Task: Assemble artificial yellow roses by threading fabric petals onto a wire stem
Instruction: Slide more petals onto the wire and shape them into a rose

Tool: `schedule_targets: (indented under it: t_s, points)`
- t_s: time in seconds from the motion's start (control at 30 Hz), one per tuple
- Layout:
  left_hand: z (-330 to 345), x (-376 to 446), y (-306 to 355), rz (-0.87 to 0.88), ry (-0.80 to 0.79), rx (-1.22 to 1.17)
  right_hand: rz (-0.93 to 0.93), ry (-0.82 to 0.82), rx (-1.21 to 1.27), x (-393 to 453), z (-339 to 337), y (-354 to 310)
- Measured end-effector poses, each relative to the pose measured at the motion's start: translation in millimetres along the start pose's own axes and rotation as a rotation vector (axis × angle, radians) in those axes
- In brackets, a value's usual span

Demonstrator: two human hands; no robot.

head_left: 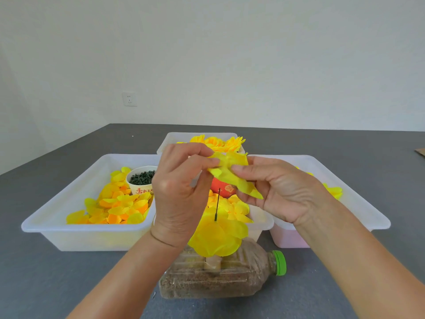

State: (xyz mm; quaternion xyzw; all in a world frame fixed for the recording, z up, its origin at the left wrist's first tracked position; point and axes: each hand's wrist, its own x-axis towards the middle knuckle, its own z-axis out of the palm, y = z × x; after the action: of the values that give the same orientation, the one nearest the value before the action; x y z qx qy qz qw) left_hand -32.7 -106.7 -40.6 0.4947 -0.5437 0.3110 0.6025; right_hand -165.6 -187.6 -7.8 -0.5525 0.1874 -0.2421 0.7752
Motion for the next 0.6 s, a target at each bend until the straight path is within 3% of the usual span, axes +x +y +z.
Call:
schedule_targets:
  t_s: [0.1, 0.2, 0.27, 0.37, 0.5, 0.6]
  points:
    - [-1, -3, -3, -0.133, -0.11, -0.001, -0.051, 0.056, -0.013, 4, 2, 4]
    - [-4, -2, -2, -0.407, -0.116, -0.033, -0.081, 0.14, 0.01, 6, 2, 7]
    - [-6, 1, 1, -0.619, -0.082, -0.148, -0.102, 0.166, -0.001, 5, 0, 8]
    - [-12, 8, 11, -0.883, -0.207, -0.388, -0.12, 0.221, -0.059, 6, -1, 11]
    - [-15, 10, 20, -0.95, -0.438, -0.377, -0.132, 0.303, -0.195, 9, -1, 15]
    - [-13, 9, 13, -1.065, -0.44, -0.489, -0.08, 0.248, -0.181, 10, 0, 16]
